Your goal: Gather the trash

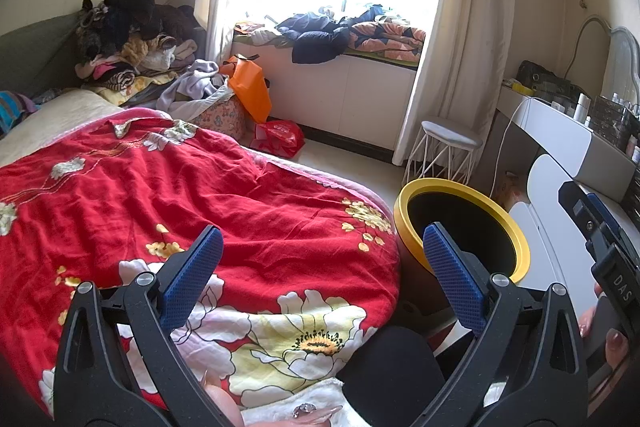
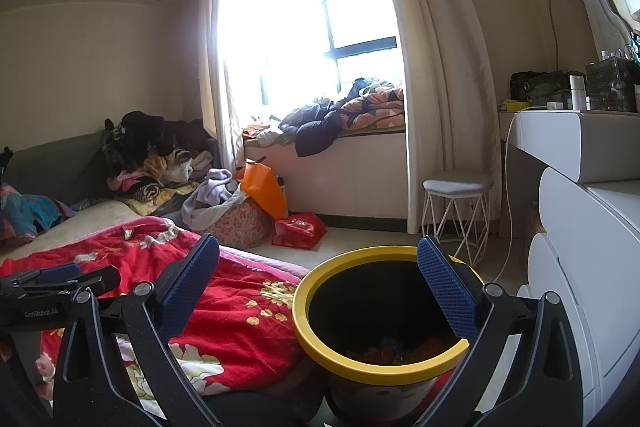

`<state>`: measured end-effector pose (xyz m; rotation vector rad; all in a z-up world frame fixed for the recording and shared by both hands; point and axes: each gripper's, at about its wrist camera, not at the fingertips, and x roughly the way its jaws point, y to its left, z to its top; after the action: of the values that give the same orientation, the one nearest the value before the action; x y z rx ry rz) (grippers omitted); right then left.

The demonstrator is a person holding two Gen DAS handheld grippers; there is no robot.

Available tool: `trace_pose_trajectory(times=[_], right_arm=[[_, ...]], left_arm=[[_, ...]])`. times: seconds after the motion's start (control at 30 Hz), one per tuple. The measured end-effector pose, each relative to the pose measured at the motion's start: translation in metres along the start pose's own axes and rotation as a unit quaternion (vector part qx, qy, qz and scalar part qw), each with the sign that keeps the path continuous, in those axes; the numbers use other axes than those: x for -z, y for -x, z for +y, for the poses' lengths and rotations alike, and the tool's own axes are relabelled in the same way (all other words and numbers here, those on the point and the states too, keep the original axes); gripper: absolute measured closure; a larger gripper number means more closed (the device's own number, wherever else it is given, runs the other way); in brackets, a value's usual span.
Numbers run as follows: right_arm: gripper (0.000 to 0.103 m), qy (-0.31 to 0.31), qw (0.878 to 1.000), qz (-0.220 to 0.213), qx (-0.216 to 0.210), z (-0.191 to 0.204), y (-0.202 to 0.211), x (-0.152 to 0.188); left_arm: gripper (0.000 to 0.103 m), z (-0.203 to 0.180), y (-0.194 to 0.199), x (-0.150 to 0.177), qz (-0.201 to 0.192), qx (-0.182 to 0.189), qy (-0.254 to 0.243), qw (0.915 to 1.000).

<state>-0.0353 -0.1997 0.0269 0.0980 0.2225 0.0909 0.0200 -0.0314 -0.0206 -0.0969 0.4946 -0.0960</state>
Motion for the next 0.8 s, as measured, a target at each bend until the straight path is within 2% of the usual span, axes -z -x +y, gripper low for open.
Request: trace_pose_trajectory(times=[0.37, 0.47, 0.57, 0.63, 0.67, 0.7, 0.73, 0.77, 0.8], right_arm=[[0.006, -0.025, 0.999, 0.020, -0.012, 0.004, -0.002, -0.008], [0.006, -0.019, 0.998, 0.044, -0.046, 0.022, -0.017, -0.021], [0.006, -0.004, 0.990, 0.076, -0.121, 0.068, -0.044, -0.036], [0.006, 0.010, 0.979, 0.103, -0.174, 0.107, -0.064, -0.040], [0.006, 0.018, 0.972, 0.120, -0.203, 0.130, -0.074, -0.041], [0.006, 0.042, 0.958, 0.149, -0.241, 0.172, -0.091, -0.038], [0.006, 0.061, 0.948, 0.165, -0.266, 0.199, -0.099, -0.033], [0.006, 0.086, 0.932, 0.186, -0.299, 0.231, -0.107, -0.026], [0.006, 0.122, 0.909, 0.217, -0.334, 0.271, -0.118, -0.012]], left_arm=[[0.011, 0.006, -0.001, 0.003, 0.008, -0.013, 0.015, 0.9998], [0.011, 0.021, 0.000, 0.001, 0.012, -0.028, 0.034, 0.9989], [0.011, 0.056, 0.005, 0.000, 0.017, -0.054, 0.072, 0.9958], [0.011, 0.092, 0.011, 0.002, 0.025, -0.091, 0.108, 0.9896], [0.011, 0.115, 0.016, 0.007, 0.028, -0.128, 0.127, 0.9833], [0.011, 0.138, 0.022, 0.014, 0.030, -0.165, 0.142, 0.9755], [0.011, 0.158, 0.027, 0.021, 0.033, -0.198, 0.153, 0.9676], [0.011, 0.177, 0.032, 0.028, 0.038, -0.230, 0.163, 0.9588], [0.011, 0.209, 0.042, 0.044, 0.051, -0.281, 0.185, 0.9403]])
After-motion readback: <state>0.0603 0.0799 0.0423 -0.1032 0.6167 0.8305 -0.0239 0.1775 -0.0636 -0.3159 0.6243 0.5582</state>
